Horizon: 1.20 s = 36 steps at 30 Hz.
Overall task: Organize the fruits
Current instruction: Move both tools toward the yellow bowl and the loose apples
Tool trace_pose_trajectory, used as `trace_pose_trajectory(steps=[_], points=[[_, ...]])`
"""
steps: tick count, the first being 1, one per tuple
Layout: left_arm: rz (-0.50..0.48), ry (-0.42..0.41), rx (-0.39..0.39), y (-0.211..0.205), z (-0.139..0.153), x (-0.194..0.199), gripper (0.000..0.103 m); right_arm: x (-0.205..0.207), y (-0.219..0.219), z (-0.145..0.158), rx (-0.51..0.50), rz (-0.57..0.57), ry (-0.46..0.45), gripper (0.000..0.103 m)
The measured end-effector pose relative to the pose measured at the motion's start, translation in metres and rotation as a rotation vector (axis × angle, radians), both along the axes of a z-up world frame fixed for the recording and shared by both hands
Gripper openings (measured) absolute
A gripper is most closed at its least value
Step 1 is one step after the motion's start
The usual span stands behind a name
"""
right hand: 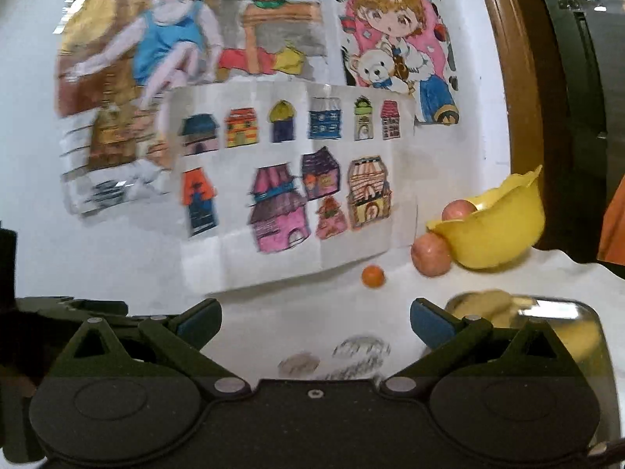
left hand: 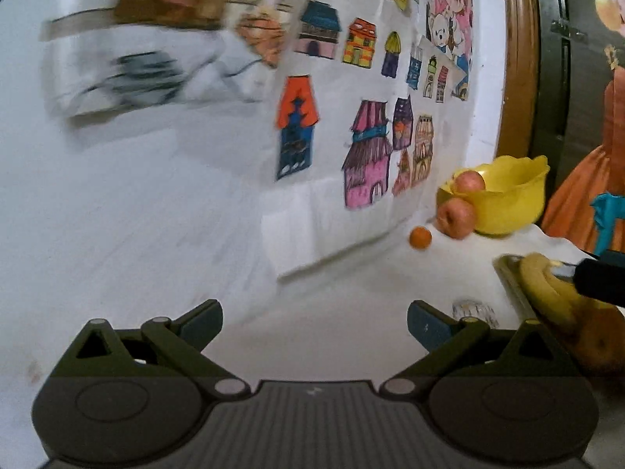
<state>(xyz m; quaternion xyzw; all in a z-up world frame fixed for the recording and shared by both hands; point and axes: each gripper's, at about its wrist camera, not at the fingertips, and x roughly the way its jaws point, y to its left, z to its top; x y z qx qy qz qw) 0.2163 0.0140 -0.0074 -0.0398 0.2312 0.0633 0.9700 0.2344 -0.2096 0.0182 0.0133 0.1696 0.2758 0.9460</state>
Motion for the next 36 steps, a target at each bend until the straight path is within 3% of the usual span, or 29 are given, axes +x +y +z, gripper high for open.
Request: trace_pose_trajectory(steps=[2, 7, 12, 17, 20, 23, 28, 34, 36], points=[[0.008, -0.004, 0.013, -0.008, 0.002, 0.024, 0.103, 0.023, 0.002, -0.002, 0.007, 0.003, 0.015, 0.102], [-0.022, -0.017, -0.046, -0.018, 0.007, 0.066, 0.103, 0.052, -0.006, -0.014, 0.080, -0.033, 0.128, 0.102], [0.002, 0.059, -0.113, -0.004, 0.014, 0.083, 0.103, 0.057, -0.012, -0.026, 0.163, -0.068, 0.220, 0.102], [0.024, 0.126, -0.151, 0.015, 0.023, 0.084, 0.103, 0.066, -0.003, -0.031, 0.180, -0.086, 0.239, 0.102], [0.015, 0.152, -0.149, 0.020, 0.026, 0.081, 0.103, 0.066, 0.005, -0.028, 0.160, -0.110, 0.177, 0.102], [0.004, 0.183, -0.158, 0.023, 0.028, 0.084, 0.103, 0.062, 0.018, -0.027, 0.057, -0.091, 0.071, 0.102], [-0.031, 0.232, -0.192, 0.020, 0.027, 0.087, 0.102, 0.060, 0.021, -0.027, 0.020, -0.188, 0.116, 0.102], [-0.114, 0.250, -0.193, 0.005, 0.023, 0.098, 0.102, 0.067, 0.016, -0.030, 0.030, -0.308, 0.020, 0.102], [-0.132, 0.256, -0.205, 0.000, 0.022, 0.103, 0.102, 0.074, 0.011, -0.034, 0.067, -0.340, 0.042, 0.102]])
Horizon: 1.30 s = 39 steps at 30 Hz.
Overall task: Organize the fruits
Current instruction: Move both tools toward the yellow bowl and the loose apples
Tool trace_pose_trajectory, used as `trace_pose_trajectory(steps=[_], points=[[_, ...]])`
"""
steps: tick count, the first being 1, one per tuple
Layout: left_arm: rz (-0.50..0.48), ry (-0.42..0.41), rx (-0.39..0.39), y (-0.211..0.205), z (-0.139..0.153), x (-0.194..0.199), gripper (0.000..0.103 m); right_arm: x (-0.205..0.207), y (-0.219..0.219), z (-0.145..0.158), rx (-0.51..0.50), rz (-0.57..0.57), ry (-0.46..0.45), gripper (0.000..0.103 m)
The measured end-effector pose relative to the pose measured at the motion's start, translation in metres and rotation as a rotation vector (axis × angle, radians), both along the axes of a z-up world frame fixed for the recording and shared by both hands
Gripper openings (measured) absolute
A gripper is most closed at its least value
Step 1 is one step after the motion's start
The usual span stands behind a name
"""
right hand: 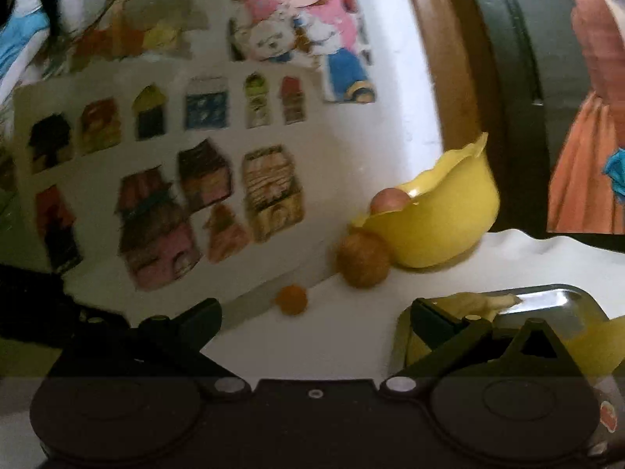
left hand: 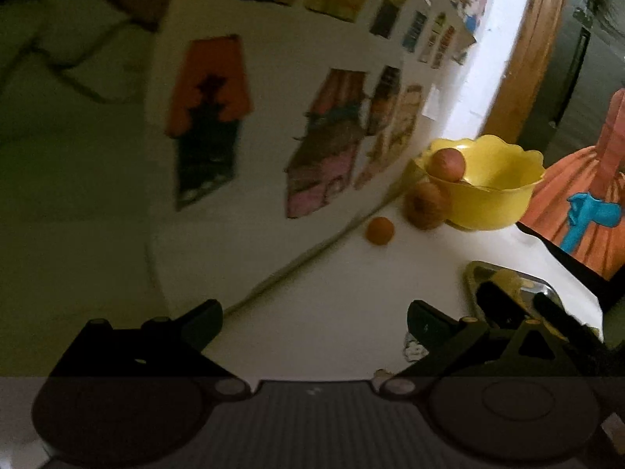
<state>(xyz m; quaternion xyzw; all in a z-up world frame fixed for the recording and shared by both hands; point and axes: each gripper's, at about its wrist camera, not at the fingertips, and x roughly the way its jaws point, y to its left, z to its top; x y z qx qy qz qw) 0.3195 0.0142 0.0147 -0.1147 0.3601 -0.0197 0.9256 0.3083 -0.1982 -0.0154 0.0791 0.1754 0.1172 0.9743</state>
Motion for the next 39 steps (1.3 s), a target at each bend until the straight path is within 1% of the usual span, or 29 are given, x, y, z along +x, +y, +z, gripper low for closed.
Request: trace_pose_trajectory(steps=[4, 8, 12, 15, 20, 24, 27, 31, 33, 36, 39], points=[[-0.031, 0.010, -0.024, -0.008, -0.002, 0.010, 0.102, 0.008, -0.004, -0.004, 0.067, -0.029, 0.021, 0.102], [-0.051, 0.013, -0.039, -0.013, 0.000, 0.018, 0.102, 0.018, 0.006, -0.004, 0.063, -0.003, -0.002, 0.102], [-0.039, 0.015, -0.038, -0.007, 0.003, 0.026, 0.102, 0.030, 0.008, -0.003, 0.068, -0.008, -0.007, 0.102], [-0.042, 0.021, -0.039, -0.003, 0.006, 0.027, 0.102, 0.030, 0.005, 0.003, 0.059, -0.060, -0.020, 0.102], [-0.066, 0.028, -0.053, 0.000, 0.006, 0.027, 0.102, 0.040, -0.011, 0.014, 0.111, -0.130, -0.036, 0.102], [-0.080, 0.043, -0.054, -0.005, 0.001, 0.033, 0.102, 0.059, -0.023, 0.009, 0.121, -0.209, -0.048, 0.102], [-0.091, 0.051, -0.050, -0.010, -0.003, 0.039, 0.102, 0.068, -0.034, -0.001, 0.172, -0.270, -0.028, 0.102], [-0.092, 0.070, -0.052, -0.015, -0.008, 0.044, 0.102, 0.068, -0.035, -0.009, 0.232, -0.254, -0.009, 0.102], [-0.090, 0.076, -0.051, -0.017, -0.009, 0.045, 0.102, 0.069, -0.034, -0.010, 0.239, -0.248, 0.002, 0.102], [-0.092, 0.077, -0.053, -0.019, -0.008, 0.047, 0.102, 0.068, -0.035, -0.006, 0.295, -0.271, 0.007, 0.102], [-0.087, 0.078, -0.050, -0.019, -0.007, 0.047, 0.102, 0.068, -0.031, 0.004, 0.330, -0.249, -0.009, 0.102]])
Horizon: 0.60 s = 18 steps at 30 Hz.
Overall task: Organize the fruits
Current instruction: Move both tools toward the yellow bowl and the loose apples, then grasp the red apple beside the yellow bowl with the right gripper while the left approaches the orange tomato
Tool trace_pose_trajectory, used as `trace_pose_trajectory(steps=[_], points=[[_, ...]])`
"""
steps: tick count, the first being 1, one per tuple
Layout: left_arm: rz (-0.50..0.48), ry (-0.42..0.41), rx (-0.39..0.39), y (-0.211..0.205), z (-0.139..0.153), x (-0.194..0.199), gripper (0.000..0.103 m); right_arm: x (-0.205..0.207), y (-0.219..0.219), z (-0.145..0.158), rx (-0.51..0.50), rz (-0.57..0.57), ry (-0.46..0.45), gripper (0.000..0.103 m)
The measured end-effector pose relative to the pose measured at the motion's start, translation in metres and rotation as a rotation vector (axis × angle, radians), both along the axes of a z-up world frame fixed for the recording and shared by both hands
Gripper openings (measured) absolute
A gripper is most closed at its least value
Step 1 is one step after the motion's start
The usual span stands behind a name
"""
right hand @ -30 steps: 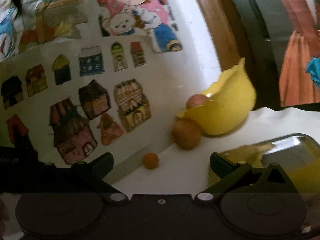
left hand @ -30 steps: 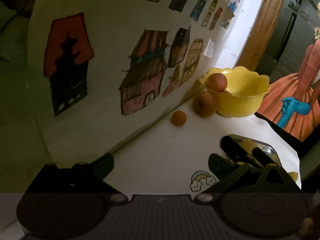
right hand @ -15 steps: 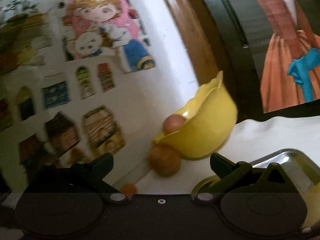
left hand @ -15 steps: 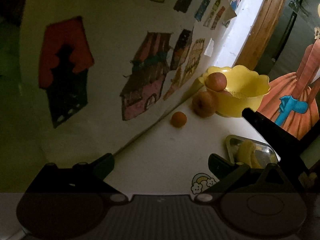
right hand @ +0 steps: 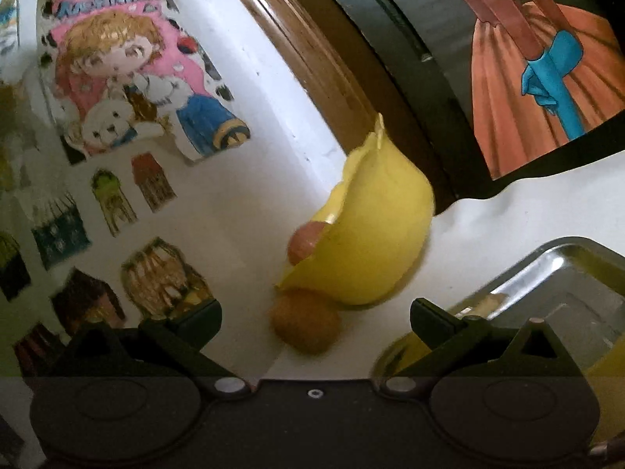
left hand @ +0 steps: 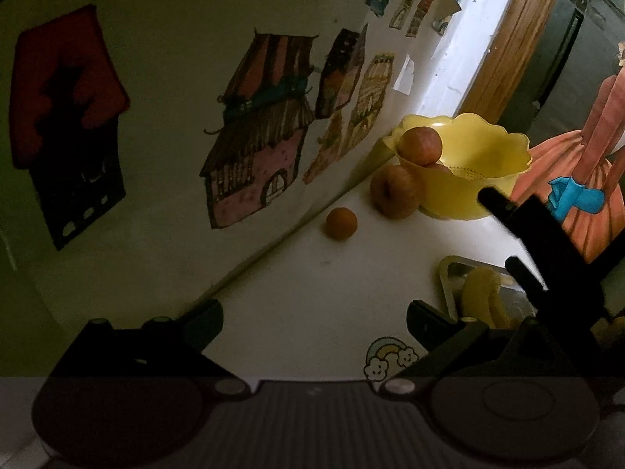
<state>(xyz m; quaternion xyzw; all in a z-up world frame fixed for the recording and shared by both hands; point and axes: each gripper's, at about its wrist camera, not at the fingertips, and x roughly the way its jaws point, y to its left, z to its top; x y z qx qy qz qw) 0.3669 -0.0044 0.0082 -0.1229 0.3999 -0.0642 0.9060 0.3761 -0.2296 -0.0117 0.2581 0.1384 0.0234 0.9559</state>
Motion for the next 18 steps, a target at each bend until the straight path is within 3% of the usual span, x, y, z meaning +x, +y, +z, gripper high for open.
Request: trace_pose_trajectory(steps=[3, 18], points=[[0.005, 0.006, 0.003, 0.000, -0.001, 0.002, 0.102, 0.003, 0.005, 0.005, 0.015, 0.027, -0.015, 0.102], [-0.003, 0.049, 0.017, 0.003, -0.032, 0.009, 0.102, 0.010, 0.005, 0.005, -0.024, 0.050, 0.087, 0.102]])
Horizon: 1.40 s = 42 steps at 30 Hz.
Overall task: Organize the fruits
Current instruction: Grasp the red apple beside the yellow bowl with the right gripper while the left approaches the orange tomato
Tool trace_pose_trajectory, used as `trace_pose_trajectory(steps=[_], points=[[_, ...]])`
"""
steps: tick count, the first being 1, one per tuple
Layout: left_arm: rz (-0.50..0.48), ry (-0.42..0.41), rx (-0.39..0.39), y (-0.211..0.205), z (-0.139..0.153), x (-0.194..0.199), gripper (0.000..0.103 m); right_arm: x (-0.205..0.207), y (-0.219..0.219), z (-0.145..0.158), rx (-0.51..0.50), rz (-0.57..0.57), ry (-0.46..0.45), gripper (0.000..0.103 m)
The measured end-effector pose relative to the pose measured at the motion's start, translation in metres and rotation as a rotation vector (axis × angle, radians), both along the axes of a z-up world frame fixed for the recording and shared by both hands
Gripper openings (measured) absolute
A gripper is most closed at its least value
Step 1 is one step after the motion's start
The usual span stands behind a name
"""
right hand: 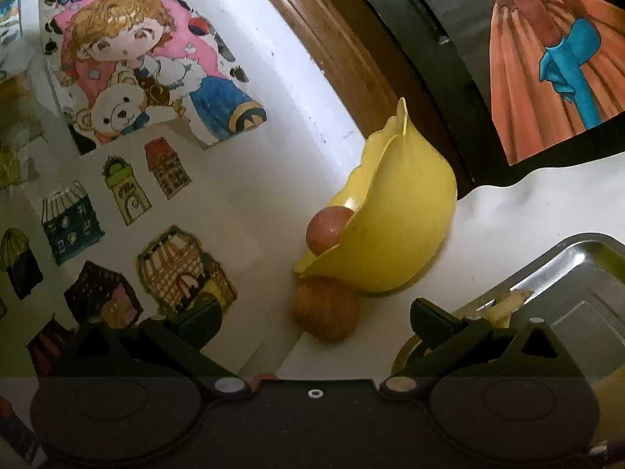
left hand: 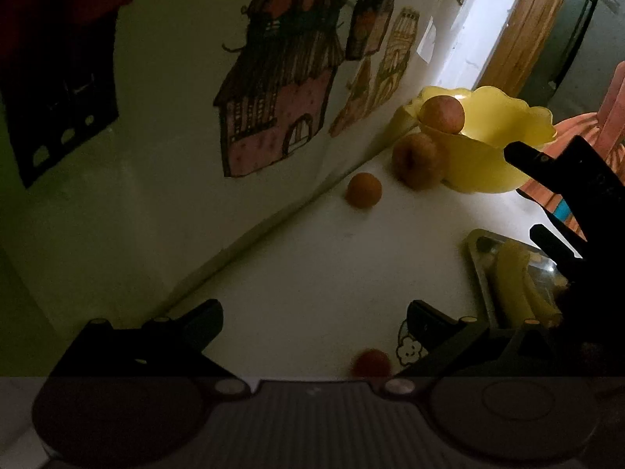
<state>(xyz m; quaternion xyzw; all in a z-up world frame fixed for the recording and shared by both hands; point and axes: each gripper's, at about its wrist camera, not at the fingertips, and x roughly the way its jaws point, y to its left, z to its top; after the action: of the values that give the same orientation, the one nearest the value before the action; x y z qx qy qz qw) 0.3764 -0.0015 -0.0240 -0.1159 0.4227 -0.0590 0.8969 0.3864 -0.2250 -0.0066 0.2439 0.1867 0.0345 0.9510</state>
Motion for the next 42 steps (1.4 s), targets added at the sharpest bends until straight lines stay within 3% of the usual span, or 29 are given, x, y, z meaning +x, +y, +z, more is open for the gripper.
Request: trace_pose_trajectory(steps=[8, 16, 26, 35, 42], points=[[-0.051, -0.033, 0.015, -0.013, 0.007, 0.014, 0.102, 0.012, 0.003, 0.031, -0.104, 0.045, 0.181, 0.102], [-0.129, -0.074, 0.096, -0.041, 0.002, 0.042, 0.102, 0.066, 0.004, 0.038, -0.234, 0.180, 0.345, 0.102], [-0.254, -0.132, 0.228, -0.072, -0.015, 0.071, 0.102, 0.132, 0.013, 0.007, -0.278, 0.364, 0.404, 0.100], [-0.358, -0.163, 0.363, -0.090, -0.026, 0.084, 0.090, 0.148, 0.025, -0.006, -0.296, 0.414, 0.386, 0.096], [-0.348, -0.168, 0.426, -0.103, -0.024, 0.090, 0.088, 0.159, 0.029, -0.013, -0.295, 0.413, 0.394, 0.096]])
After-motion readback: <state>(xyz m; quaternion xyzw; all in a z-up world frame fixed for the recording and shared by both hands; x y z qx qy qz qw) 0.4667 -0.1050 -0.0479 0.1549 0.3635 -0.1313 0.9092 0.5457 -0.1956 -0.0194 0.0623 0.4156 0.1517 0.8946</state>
